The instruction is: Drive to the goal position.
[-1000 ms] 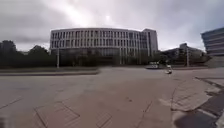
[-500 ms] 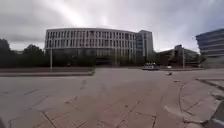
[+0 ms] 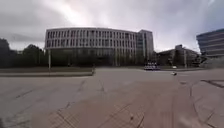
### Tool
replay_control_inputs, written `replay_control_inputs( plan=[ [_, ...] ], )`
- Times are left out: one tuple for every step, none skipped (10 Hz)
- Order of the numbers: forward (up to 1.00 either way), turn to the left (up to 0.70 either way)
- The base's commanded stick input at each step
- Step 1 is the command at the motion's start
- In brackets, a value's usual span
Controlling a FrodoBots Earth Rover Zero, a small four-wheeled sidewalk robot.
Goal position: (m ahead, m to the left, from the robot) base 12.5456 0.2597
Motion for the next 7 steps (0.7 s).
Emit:
replay_control_inputs(
  plan=[
    [0.7, 0.0],
    [0.7, 0.0],
    [0.7, 0.0],
    [0.7, 0.0],
    [0.7, 0.0],
    [0.7, 0.0],
    [0.7, 0.0]
  ],
)
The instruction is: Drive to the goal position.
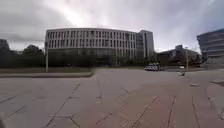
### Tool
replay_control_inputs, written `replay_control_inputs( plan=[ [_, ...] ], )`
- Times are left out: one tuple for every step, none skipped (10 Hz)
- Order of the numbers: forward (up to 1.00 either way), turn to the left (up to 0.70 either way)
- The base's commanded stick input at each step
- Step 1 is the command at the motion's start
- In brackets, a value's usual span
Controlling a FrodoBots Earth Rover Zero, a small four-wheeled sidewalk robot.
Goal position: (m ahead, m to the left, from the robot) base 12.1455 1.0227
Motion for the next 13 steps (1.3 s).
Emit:
replay_control_inputs(
  plan=[
    [0.7, 0.0],
    [0.7, 0.0],
    [0.7, 0.0],
    [0.7, -0.26],
    [0.7, -0.15],
    [0.7, -0.02],
    [0.7, 0.0],
    [0.7, 0.0],
    [0.7, 0.0],
    [0.7, 0.0],
    [0.7, 0.0],
    [0.7, 0.0],
    [0.7, 0.0]
  ],
)
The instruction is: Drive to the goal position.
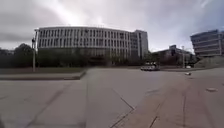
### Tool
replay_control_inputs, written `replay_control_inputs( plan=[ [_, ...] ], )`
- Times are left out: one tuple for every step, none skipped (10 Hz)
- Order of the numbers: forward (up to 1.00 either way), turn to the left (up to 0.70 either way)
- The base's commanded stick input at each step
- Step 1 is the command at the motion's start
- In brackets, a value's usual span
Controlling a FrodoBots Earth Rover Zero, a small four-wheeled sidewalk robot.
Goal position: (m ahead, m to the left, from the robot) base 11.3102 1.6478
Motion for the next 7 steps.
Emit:
replay_control_inputs(
  plan=[
    [0.7, 0.0],
    [0.7, 0.0],
    [0.68, 0.0],
    [0.66, 0.0],
    [0.65, 0.0],
    [0.7, 0.0],
    [0.7, 0.0]
  ],
)
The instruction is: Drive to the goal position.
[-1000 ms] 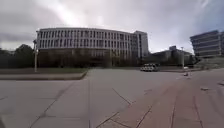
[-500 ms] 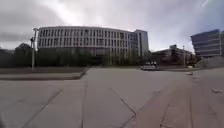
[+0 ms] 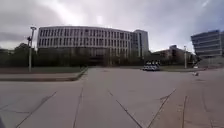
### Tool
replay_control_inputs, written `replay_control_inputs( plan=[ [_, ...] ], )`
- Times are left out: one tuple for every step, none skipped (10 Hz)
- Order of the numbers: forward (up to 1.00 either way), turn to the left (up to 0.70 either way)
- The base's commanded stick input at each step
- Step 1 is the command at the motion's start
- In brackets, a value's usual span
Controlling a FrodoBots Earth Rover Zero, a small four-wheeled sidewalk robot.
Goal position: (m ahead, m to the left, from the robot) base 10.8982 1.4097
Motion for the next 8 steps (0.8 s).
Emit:
replay_control_inputs(
  plan=[
    [0.7, 0.0],
    [0.7, 0.0],
    [0.7, 0.0],
    [0.7, 0.0],
    [0.7, 0.0],
    [0.7, 0.0],
    [0.7, 0.0],
    [0.7, 0.0]
  ],
)
